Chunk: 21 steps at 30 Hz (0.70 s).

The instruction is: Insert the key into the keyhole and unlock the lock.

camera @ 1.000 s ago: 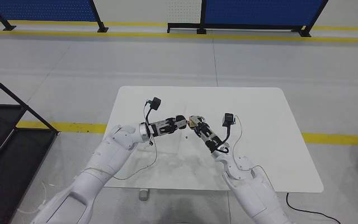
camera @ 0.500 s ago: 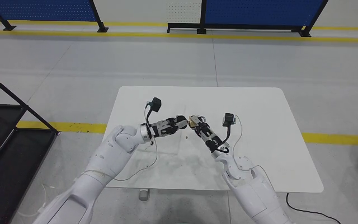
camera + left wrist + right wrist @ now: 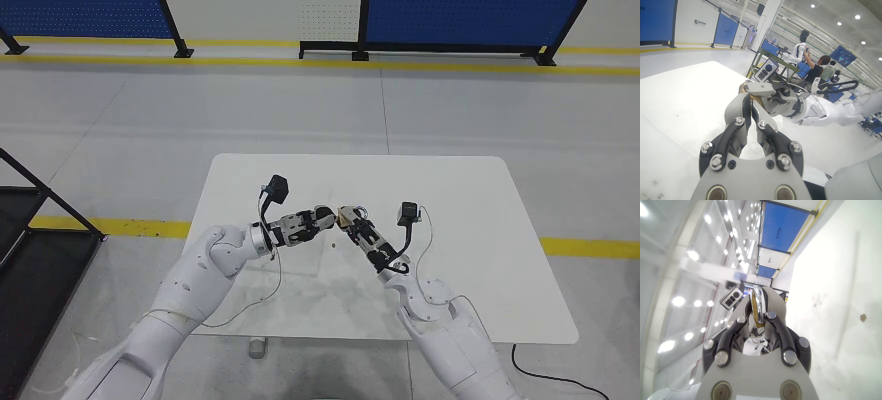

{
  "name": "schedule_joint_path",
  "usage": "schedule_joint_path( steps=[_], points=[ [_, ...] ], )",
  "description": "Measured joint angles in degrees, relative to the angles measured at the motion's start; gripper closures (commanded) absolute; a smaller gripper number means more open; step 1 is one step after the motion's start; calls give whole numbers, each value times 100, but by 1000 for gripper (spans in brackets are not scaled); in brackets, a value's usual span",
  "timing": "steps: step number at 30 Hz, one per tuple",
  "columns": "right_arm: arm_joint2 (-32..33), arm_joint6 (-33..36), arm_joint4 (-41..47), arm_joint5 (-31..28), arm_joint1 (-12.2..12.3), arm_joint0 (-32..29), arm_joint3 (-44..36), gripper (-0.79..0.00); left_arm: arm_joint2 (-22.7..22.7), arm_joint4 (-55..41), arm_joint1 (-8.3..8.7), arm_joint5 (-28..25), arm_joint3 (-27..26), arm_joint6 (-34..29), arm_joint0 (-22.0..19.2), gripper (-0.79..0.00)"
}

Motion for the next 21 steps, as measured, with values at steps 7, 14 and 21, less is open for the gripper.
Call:
schedule_joint_path(
  steps=[7,14,21],
  points=[
    [0,0,0,0,0,0,0,0,0,647,28,0,-67,558,48,0],
    [0,0,0,0,0,0,0,0,-23,1494,47,0,-148,1285,120,0],
    [0,-1,0,0,0,0,0,0,-83,2392,41,20,-178,2074,184,0]
  ],
)
